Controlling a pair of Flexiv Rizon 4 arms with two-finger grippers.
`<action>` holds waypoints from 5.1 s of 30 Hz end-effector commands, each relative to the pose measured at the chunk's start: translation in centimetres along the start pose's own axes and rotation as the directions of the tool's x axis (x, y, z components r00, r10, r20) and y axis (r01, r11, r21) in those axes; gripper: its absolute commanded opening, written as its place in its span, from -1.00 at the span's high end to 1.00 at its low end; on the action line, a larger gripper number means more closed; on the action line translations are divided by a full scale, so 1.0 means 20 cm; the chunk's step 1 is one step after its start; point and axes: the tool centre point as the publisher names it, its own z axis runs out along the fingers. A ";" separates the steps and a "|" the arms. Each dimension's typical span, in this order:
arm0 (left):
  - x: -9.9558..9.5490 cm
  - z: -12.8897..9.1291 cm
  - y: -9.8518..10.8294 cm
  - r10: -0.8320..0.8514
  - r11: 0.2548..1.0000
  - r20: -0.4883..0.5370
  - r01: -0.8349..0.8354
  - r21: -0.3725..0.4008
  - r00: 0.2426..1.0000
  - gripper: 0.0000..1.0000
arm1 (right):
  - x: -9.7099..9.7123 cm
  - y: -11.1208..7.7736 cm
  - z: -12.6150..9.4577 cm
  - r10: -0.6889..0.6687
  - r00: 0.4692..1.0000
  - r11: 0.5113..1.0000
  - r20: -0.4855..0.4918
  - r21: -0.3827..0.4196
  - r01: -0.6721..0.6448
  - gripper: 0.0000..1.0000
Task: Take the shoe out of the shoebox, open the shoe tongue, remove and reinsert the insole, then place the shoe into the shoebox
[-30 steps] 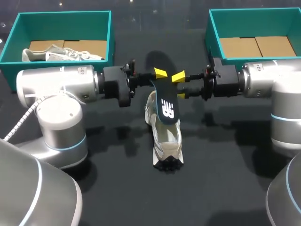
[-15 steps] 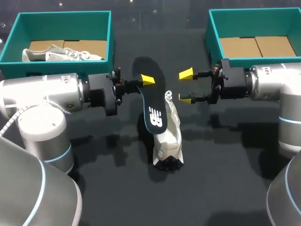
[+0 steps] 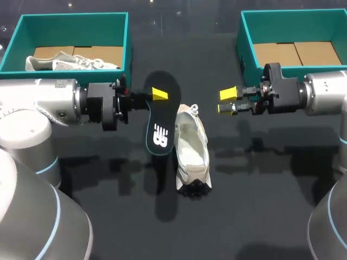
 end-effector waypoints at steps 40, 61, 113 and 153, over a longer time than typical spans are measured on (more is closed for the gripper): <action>-0.03 0.07 -0.43 -0.273 0.942 -0.124 0.291 0.168 0.954 1.00 | 0.03 -0.16 -0.27 -0.283 0.935 0.872 0.216 0.464 0.157 -1.00; -0.03 0.01 -0.83 -0.168 0.968 -0.101 0.184 0.171 0.981 1.00 | -0.04 -0.40 -0.32 -0.809 0.497 0.565 0.314 0.647 0.512 -1.00; 0.34 0.38 -0.70 -0.595 0.792 -0.053 0.596 0.134 0.802 1.00 | -0.45 -0.55 -0.21 -0.883 0.410 0.402 0.230 0.821 0.405 -1.00; 0.47 0.26 -0.57 -0.738 0.675 -0.002 0.738 -0.003 0.675 1.00 | -0.67 -0.58 0.01 -0.889 0.432 0.371 0.152 0.791 0.486 -1.00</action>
